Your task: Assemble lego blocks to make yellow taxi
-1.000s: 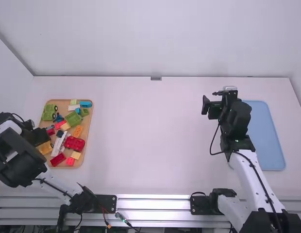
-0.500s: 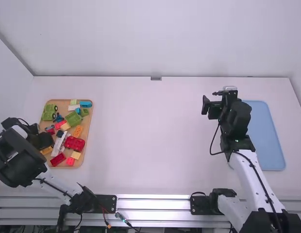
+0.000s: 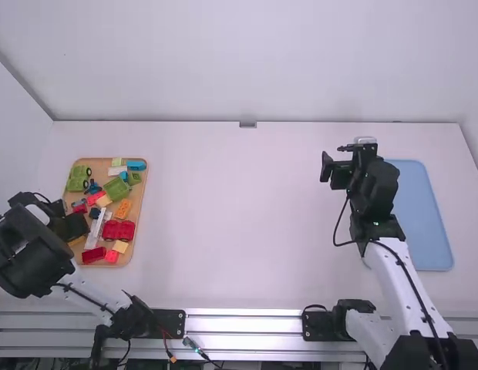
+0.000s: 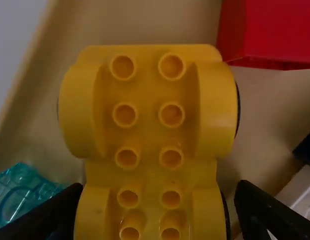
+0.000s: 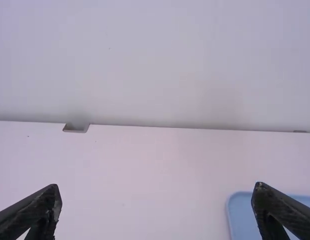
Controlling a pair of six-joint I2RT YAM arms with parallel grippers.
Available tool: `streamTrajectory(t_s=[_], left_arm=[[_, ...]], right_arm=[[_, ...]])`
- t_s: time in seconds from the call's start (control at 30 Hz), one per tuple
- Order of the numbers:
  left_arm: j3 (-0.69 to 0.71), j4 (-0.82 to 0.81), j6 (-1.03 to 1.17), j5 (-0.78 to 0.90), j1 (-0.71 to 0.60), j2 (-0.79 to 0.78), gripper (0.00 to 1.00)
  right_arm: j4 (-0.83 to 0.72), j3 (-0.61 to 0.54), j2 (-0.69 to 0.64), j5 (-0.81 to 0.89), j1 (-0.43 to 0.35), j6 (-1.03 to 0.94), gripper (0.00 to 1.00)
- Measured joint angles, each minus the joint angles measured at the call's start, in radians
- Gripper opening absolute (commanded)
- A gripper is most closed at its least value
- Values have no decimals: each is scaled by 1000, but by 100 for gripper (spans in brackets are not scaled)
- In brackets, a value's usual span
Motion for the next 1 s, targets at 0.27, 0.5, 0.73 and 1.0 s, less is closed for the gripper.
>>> streamTrajectory(t_s=[0.27,0.5,0.73,1.0], left_arm=[[1,-6,-39,0,0,0,62],[94,-166,-136,-1,-2,0,32],[170,-213,-190,11,-49,-38,18],[80,-126,-144,55,-332,-300,13]], right_arm=[[-2,0,0,4,0,-2,99],[-4,0,0,1,0,-1,99],[-6,0,0,3,0,-1,99],[-6,0,0,2,0,1,99]])
